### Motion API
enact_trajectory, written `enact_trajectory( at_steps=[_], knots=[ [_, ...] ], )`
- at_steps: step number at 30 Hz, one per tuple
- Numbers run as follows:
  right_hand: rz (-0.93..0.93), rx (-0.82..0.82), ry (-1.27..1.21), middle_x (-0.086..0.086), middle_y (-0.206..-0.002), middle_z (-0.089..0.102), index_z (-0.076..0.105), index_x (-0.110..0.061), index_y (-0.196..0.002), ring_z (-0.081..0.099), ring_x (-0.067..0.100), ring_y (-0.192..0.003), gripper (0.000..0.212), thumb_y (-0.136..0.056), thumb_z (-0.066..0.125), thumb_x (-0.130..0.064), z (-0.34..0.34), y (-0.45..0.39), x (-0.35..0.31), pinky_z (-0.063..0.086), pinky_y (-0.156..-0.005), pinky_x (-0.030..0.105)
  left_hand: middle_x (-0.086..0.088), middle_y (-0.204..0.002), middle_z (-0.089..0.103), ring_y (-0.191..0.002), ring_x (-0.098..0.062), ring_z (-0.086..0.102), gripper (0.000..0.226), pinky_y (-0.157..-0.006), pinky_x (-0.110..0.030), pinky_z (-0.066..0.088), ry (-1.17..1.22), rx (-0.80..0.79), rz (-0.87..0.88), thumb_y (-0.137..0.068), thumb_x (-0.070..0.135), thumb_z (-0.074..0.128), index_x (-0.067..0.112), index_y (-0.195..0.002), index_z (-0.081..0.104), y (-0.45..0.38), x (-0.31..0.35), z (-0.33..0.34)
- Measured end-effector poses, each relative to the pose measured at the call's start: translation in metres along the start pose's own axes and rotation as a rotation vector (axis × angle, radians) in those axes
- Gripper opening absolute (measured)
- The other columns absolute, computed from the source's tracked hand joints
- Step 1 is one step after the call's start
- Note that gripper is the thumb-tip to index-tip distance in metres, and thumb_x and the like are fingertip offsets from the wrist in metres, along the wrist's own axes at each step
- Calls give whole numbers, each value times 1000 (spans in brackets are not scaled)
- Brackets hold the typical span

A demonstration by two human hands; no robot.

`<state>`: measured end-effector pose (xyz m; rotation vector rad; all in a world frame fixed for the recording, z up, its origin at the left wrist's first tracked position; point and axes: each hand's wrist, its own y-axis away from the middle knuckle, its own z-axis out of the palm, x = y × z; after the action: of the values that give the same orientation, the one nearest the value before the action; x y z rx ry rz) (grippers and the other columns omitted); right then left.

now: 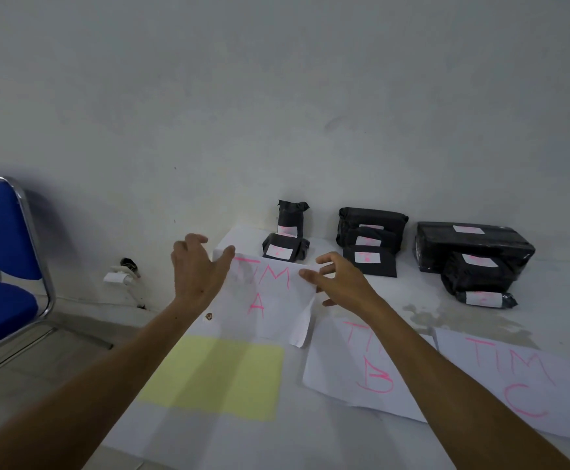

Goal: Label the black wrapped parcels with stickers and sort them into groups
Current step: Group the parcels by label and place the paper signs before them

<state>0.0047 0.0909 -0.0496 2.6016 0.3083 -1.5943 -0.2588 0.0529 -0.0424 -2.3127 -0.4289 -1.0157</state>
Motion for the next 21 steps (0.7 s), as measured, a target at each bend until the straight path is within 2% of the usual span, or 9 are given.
enact_trajectory(
  at_steps=[2,4,7,9,11,14,18,21],
  knots=[
    [9,12,2,-3,-114,63,53,-23,-127,72,13,-91,54,-88,69,-57,-12,3,0,62,-65,29,-15,-126,46,-119,-31,44,53,-96,-40,44,-83,109,246,-86,32,74,6,-126,50,12,11,4],
    [8,46,44,-2,-113,65,56,-20,-123,73,13,-89,46,-93,65,-54,-29,8,3,63,-67,30,-11,-118,50,-110,-27,48,39,-85,-34,47,-97,163,486,-86,23,73,7,-117,54,28,25,12],
    [12,89,220,2,-102,70,64,-15,-109,72,15,-84,29,-96,64,-42,-59,18,16,62,-69,34,-1,-99,56,-85,-17,54,14,-68,-29,49,-101,-21,747,-90,20,65,13,-99,58,59,47,27],
    [75,32,408,2,-101,69,64,-15,-106,66,13,-79,28,-94,68,-40,-77,26,28,53,-66,30,5,-83,59,-68,-12,54,9,-59,-29,50,-165,-198,857,-92,26,58,17,-90,59,82,61,39],
    [178,-69,623,7,-115,66,64,-13,-113,63,18,-93,37,-92,71,-43,-90,33,42,48,-75,29,5,-77,63,-61,-11,56,16,-58,-27,48,-247,-361,861,-95,33,54,19,-88,58,103,74,53],
    [291,-175,816,12,-130,60,60,-8,-125,58,26,-116,50,-91,71,-44,-100,46,59,46,-85,30,0,-94,66,-78,-17,63,24,-72,-33,54,-392,-534,756,-99,39,51,17,-102,60,126,87,76],
    [329,-210,881,12,-134,55,54,-10,-133,57,26,-118,61,-86,77,-43,-107,59,80,49,-91,32,-12,-126,55,-114,-30,56,54,-91,-41,50,-673,-715,586,-98,53,50,11,-132,47,144,94,103],
    [321,-197,907,11,-131,55,54,-10,-131,58,26,-114,61,-84,79,-41,-112,66,90,48,-84,31,-18,-140,47,-130,-38,46,75,-102,-47,45,-800,-808,492,-93,68,47,10,-141,43,154,94,120]
  ],
)
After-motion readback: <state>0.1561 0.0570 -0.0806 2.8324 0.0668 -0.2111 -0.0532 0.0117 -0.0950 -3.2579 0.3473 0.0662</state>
